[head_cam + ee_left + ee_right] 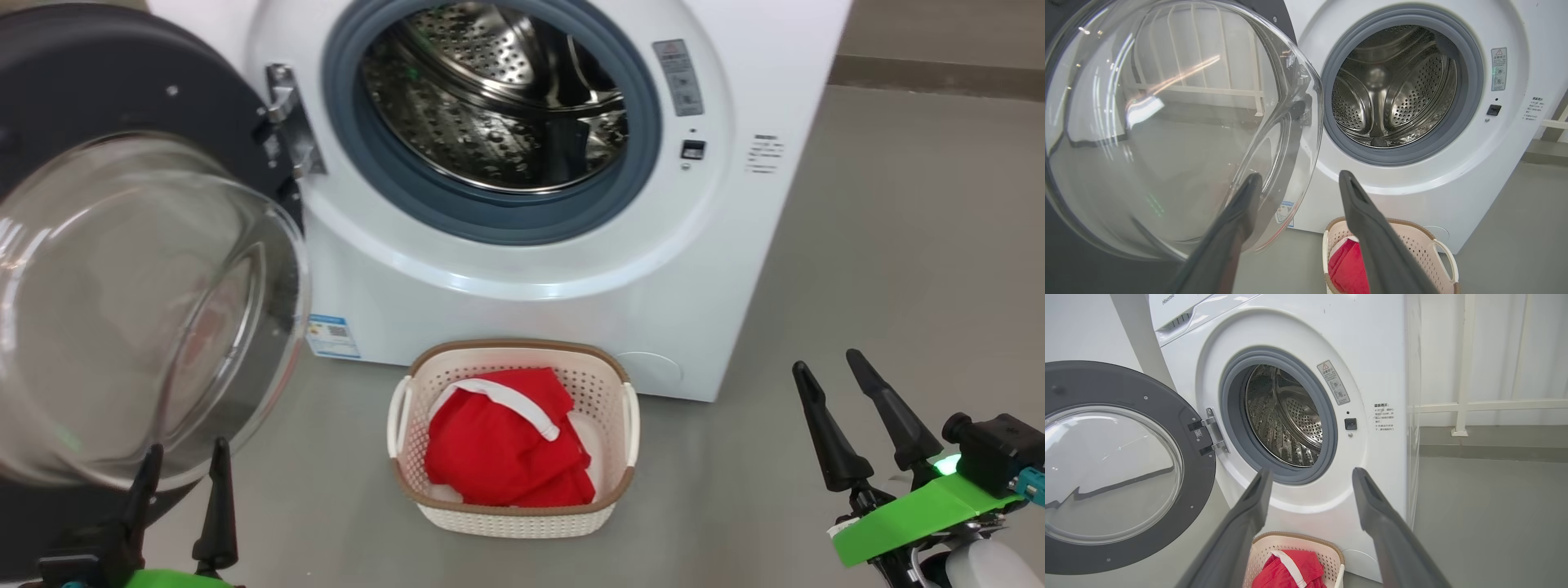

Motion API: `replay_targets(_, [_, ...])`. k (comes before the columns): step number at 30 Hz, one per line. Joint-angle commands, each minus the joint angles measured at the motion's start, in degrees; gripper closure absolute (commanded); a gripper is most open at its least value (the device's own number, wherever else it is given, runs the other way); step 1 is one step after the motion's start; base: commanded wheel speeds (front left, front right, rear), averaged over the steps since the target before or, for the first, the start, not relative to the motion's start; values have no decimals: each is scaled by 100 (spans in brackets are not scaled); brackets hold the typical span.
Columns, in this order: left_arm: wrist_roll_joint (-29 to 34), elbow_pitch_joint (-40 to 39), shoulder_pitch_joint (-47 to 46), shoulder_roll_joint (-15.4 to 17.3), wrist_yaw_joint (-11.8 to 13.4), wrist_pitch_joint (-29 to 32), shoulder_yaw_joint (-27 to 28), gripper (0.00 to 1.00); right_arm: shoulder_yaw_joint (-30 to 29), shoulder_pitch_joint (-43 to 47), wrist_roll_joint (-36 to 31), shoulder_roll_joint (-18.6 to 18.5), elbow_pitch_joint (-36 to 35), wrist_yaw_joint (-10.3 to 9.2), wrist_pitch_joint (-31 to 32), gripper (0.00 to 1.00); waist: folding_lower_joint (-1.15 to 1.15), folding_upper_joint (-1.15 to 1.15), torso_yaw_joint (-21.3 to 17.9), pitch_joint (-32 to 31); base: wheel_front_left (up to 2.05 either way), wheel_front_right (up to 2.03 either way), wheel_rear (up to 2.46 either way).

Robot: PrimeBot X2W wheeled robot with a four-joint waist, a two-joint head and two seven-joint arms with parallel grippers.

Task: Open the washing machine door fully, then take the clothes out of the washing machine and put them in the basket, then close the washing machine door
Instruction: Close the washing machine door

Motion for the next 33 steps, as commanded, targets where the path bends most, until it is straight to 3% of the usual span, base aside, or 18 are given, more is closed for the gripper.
replay_targets(1, [-29,-140,-134,147,99,-6,200,0,134,31,23,-74,-118,9,-27,0,0,0,280,-49,0,0,0])
replay_targets(18, [-31,-178,-87,173,357,12,266,0,136,81,19,21,-125,9,-27,0,0,0,1283,-60,0,0,0])
replay_targets(33, [-52,-253,-79,236,497,29,315,0,121,77,6,85,-120,9,-27,0,0,0,1789,-8,0,0,0])
